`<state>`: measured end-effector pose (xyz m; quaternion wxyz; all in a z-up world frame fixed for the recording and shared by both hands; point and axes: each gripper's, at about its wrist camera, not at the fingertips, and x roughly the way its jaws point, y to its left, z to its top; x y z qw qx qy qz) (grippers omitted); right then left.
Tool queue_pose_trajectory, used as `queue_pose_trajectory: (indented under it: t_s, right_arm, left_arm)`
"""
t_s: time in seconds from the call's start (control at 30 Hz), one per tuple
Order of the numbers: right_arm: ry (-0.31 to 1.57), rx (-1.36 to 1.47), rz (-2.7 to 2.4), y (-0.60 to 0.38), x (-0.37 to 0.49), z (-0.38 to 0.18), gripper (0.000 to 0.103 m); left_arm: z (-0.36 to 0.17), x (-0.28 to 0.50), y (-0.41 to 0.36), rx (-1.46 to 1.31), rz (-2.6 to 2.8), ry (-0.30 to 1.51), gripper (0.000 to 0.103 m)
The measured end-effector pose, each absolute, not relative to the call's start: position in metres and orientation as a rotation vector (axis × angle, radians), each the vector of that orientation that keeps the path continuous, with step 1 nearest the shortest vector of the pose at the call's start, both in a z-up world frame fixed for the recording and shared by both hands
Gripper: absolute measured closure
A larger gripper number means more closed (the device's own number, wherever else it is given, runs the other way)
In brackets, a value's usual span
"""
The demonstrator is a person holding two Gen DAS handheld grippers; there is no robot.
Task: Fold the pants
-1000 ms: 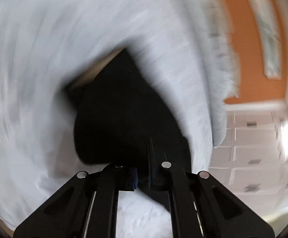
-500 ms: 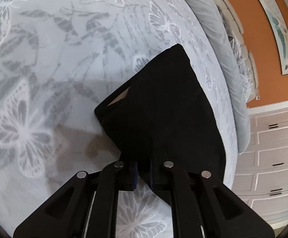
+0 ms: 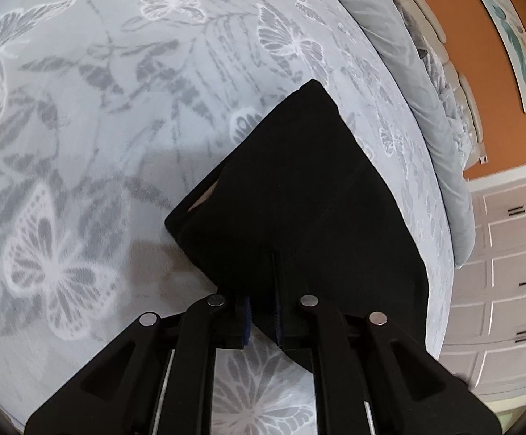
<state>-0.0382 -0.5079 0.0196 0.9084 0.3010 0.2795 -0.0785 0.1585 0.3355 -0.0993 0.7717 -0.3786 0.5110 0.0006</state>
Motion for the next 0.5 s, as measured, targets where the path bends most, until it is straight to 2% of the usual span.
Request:
queue_pose_trajectory:
  t_s: [0.1,0.13,0.2,0.27,0.33,0.4,0.47,0.5]
  right_arm:
    - [0.684,0.667,-0.183,-0.537,-0.05,-0.029,0.093]
    - [0.774,0.715,-0.212,-0.55,-0.053,-0.067,0.092]
    - [0.88,0.73,-0.25,-0.557,-0.058,-0.11,0.089]
    - [0.823,0.753,-0.241,-0.558,-0.071,-0.122,0.084]
    - [0.762,0.758,-0.281,-0.557,-0.082,-0.115,0.046]
    - [0.716,0.696,-0.325,-0.553,-0.082,-0.102,0.034]
    - [0.719,0.633,-0.289,-0.549,-0.072,-0.095,0.039]
    - [0.721,0.619,-0.279,-0.548,-0.067,-0.09,0.069]
  left_arm:
    - [-0.104,0.156,0.337,-0.815,-0.015,1.09,0.093]
    - [-0.105,0.155,0.338,-0.822,-0.021,1.079,0.093]
    - [-0.108,0.153,0.339,-0.827,-0.028,1.064,0.092]
    - [-0.108,0.15,0.338,-0.813,-0.03,1.055,0.092]
    - [-0.107,0.149,0.336,-0.793,-0.027,1.053,0.091]
    - [-0.106,0.149,0.334,-0.769,-0.021,1.055,0.091]
    - [-0.105,0.15,0.333,-0.763,-0.014,1.054,0.091]
    - [-0.105,0.15,0.333,-0.763,-0.006,1.05,0.091]
